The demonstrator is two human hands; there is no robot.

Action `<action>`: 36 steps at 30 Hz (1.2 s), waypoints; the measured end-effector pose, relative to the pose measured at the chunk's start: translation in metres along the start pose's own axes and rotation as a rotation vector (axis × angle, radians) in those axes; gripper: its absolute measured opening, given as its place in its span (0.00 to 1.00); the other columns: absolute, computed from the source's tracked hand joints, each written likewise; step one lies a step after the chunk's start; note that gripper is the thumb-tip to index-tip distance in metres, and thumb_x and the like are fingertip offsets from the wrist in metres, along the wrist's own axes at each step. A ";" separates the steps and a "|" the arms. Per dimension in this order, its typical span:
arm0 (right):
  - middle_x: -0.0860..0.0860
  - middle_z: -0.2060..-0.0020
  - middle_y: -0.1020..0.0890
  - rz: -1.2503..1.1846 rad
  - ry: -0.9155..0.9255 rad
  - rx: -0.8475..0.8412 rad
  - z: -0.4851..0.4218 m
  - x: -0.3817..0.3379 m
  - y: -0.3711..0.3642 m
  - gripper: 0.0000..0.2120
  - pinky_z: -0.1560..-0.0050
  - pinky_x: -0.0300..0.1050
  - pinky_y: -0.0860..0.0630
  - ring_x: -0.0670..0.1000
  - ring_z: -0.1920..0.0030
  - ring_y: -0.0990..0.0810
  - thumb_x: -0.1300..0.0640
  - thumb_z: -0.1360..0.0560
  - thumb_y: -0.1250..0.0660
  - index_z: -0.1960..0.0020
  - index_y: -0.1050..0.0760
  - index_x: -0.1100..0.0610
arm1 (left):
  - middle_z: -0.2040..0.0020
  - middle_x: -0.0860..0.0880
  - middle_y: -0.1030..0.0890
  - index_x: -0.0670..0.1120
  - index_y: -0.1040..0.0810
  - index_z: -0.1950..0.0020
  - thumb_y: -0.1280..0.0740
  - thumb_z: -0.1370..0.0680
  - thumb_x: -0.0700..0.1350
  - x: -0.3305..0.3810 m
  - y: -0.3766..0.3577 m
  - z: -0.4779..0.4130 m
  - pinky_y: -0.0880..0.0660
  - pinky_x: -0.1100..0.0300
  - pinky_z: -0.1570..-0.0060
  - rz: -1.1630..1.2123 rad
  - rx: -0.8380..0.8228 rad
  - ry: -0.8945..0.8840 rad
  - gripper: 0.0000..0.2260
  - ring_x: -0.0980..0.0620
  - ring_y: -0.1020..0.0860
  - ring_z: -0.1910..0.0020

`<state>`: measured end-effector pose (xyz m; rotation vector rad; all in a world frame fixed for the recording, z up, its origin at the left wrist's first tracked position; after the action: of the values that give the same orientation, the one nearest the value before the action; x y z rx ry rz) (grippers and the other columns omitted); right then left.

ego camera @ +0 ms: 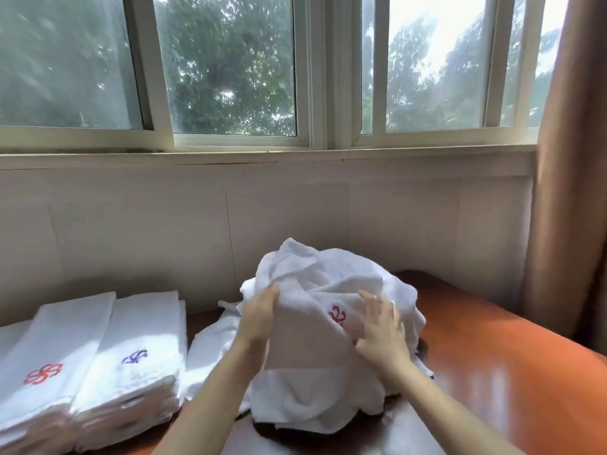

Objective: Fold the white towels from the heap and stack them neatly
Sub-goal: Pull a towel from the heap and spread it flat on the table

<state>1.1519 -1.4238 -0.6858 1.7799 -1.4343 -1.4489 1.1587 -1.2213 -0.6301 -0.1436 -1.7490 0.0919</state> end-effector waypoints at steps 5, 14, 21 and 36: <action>0.53 0.36 0.36 0.273 0.288 -0.191 0.026 -0.029 -0.012 0.17 0.30 0.58 0.45 0.58 0.30 0.41 0.56 0.28 0.37 0.40 0.32 0.48 | 0.52 0.39 0.16 0.41 0.19 0.45 0.42 0.20 0.51 0.023 0.083 0.041 0.22 0.55 0.58 0.189 0.066 0.137 0.18 0.44 0.18 0.55; 0.47 0.61 0.24 -0.028 0.613 -1.109 0.169 -0.118 -0.040 0.13 0.56 0.45 0.30 0.45 0.58 0.26 0.45 0.26 0.34 0.56 0.26 0.56 | 0.61 0.45 0.20 0.36 0.23 0.54 0.43 0.21 0.32 0.032 0.203 0.109 0.28 0.65 0.71 -0.314 0.329 0.149 0.09 0.52 0.23 0.67; 0.51 0.46 0.19 -0.135 0.643 -0.754 0.168 -0.180 -0.042 0.11 0.53 0.37 0.30 0.47 0.53 0.24 0.54 0.22 0.36 0.41 0.25 0.55 | 0.52 0.53 0.17 0.46 0.19 0.47 0.23 0.34 0.43 0.072 0.292 0.168 0.30 0.65 0.51 -0.746 0.038 0.269 0.17 0.56 0.21 0.51; 0.57 0.48 0.18 0.963 1.090 -0.930 0.181 -0.358 -0.100 0.14 0.56 0.39 0.31 0.54 0.55 0.23 0.53 0.23 0.34 0.46 0.22 0.64 | 0.59 0.44 0.15 0.49 0.15 0.61 0.35 0.30 0.31 0.120 0.430 0.245 0.26 0.60 0.57 -0.971 0.213 0.148 0.15 0.55 0.21 0.61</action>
<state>1.0629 -1.0200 -0.6727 0.7529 -0.6081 -0.3172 0.9154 -0.7736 -0.6189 0.8301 -1.4869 -0.4284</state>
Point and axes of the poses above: each hand's wrist, its own z-axis away from the middle knuckle, its own y-axis out of the back of the hand, x = y × z, the point moved 1 cm from there along -z, towards the middle knuckle
